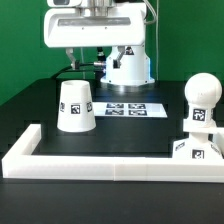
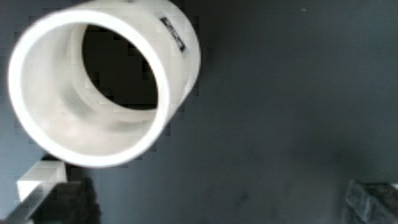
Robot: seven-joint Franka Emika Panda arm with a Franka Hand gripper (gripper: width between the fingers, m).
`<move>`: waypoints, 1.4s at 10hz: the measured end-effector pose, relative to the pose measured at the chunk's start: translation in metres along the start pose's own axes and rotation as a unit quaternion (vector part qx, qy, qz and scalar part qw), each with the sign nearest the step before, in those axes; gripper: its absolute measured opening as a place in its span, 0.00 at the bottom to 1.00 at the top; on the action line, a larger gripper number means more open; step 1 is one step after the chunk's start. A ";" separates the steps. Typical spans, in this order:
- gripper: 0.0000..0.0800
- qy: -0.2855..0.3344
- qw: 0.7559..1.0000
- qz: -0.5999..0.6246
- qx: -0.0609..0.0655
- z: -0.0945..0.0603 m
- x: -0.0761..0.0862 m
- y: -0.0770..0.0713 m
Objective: Assemble lamp
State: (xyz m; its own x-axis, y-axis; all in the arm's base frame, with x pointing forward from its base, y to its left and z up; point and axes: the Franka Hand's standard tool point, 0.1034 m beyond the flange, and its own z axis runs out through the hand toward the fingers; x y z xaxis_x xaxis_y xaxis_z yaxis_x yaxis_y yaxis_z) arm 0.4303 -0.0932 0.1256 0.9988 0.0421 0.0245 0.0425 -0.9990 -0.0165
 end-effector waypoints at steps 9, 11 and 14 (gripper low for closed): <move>0.84 0.000 1.000 -0.024 -0.016 0.041 -0.023 0.011; 0.63 -0.002 1.000 -0.021 -0.017 0.045 -0.024 0.013; 0.21 0.000 1.000 -0.021 -0.018 0.044 -0.022 0.013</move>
Offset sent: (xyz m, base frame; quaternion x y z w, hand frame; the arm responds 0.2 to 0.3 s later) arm -0.0016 -0.0084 -0.0129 -0.0027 0.0134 -0.0214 0.9997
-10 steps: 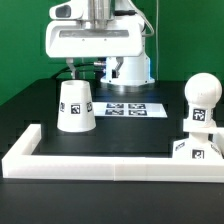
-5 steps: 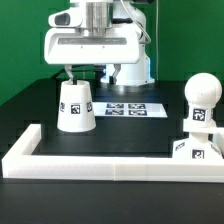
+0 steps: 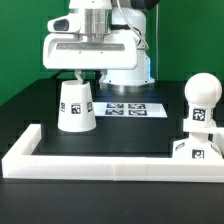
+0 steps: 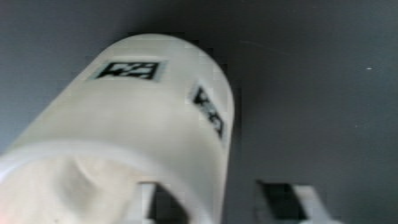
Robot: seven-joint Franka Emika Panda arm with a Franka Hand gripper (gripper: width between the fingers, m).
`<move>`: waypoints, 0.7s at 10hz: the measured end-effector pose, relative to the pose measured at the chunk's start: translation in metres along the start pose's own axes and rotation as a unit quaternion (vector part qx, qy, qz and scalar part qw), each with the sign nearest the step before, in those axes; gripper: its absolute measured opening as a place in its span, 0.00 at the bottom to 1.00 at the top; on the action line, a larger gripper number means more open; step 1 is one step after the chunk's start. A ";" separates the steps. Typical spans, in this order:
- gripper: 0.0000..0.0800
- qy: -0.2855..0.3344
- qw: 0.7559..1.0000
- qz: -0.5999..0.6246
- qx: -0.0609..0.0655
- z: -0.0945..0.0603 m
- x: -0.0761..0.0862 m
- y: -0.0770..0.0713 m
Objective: Assemble lamp
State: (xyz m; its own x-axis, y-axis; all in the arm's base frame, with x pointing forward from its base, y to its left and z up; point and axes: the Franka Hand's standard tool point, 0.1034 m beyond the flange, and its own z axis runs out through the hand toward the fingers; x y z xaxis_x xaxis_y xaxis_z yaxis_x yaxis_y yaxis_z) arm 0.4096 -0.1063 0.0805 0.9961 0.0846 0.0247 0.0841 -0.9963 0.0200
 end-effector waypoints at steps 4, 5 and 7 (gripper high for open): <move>0.05 0.003 1.000 0.000 -0.001 -0.002 0.002 0.000; 0.05 0.003 1.000 0.000 -0.001 -0.002 0.002 0.000; 0.05 -0.002 1.000 0.007 0.003 -0.003 0.002 -0.004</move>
Offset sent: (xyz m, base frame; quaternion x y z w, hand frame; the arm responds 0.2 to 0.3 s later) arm 0.0000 0.0000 0.0000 0.0000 0.0000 0.0000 1.0000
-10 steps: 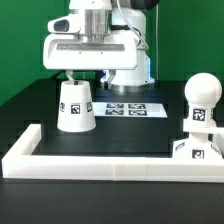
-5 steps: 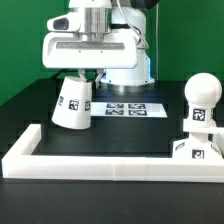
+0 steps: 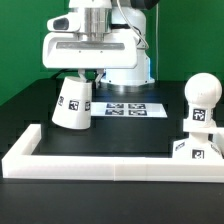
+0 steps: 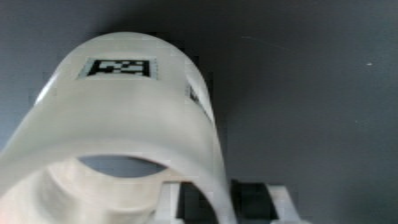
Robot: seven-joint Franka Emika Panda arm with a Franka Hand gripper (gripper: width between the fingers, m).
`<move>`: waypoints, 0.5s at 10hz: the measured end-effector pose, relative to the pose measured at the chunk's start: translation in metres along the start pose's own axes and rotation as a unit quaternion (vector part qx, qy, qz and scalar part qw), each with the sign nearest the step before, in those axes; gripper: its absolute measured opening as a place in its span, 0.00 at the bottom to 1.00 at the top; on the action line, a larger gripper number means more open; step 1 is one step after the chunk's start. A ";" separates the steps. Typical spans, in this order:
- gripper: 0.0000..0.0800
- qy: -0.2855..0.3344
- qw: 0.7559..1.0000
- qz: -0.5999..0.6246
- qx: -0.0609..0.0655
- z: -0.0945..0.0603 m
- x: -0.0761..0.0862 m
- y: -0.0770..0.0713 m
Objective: Assemble lamp
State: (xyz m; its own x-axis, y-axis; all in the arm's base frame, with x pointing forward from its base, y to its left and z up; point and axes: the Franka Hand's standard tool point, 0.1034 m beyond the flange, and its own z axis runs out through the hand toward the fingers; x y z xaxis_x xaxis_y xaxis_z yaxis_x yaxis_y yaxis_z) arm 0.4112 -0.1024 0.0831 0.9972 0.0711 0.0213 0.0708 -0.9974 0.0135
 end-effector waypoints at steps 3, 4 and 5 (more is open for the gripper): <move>0.06 -0.012 0.999 0.035 0.023 -0.026 0.024 -0.038; 0.06 -0.013 0.999 0.040 0.031 -0.036 0.034 -0.047; 0.06 -0.008 0.998 0.045 0.034 -0.046 0.048 -0.058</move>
Offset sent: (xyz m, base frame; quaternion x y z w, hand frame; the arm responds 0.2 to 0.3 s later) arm 0.0368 0.0448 0.0407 0.0537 -0.0083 0.0710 0.9960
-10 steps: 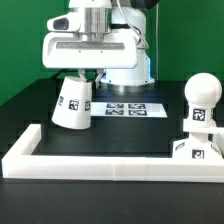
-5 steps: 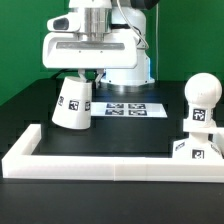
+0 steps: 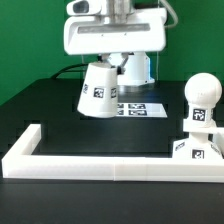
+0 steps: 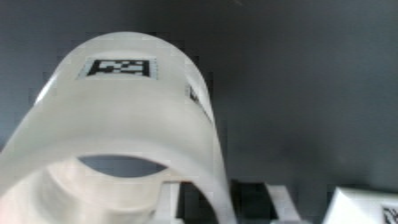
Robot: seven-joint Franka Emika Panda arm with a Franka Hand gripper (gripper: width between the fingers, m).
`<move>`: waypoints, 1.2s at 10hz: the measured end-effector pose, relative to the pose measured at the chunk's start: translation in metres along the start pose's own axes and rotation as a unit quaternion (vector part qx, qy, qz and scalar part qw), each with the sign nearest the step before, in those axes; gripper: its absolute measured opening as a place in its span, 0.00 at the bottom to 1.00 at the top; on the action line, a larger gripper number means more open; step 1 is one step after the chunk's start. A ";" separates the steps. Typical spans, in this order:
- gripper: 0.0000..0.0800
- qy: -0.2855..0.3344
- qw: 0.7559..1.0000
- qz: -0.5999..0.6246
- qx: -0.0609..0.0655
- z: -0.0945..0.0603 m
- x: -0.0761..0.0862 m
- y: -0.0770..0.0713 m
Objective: Assemble lamp
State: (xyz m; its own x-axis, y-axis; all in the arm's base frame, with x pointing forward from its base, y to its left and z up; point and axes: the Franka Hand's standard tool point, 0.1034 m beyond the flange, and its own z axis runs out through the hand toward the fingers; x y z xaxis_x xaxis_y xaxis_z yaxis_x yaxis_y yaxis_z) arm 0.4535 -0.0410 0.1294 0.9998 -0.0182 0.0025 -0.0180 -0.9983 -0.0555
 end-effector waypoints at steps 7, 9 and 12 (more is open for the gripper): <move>0.06 0.016 0.999 0.043 0.015 -0.034 0.037 -0.044; 0.06 0.015 0.999 0.043 0.015 -0.034 0.037 -0.043; 0.06 0.012 0.999 0.031 0.033 -0.047 0.050 -0.064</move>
Offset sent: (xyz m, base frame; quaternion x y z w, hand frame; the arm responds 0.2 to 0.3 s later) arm 0.0360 0.0360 0.0437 0.0141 -0.0171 0.0801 0.9965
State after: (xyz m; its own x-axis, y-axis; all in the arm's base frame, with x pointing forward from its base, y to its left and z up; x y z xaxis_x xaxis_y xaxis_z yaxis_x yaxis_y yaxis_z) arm 0.5047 0.0189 0.1802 0.9963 -0.0828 0.0217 -0.0795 -0.9892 -0.1229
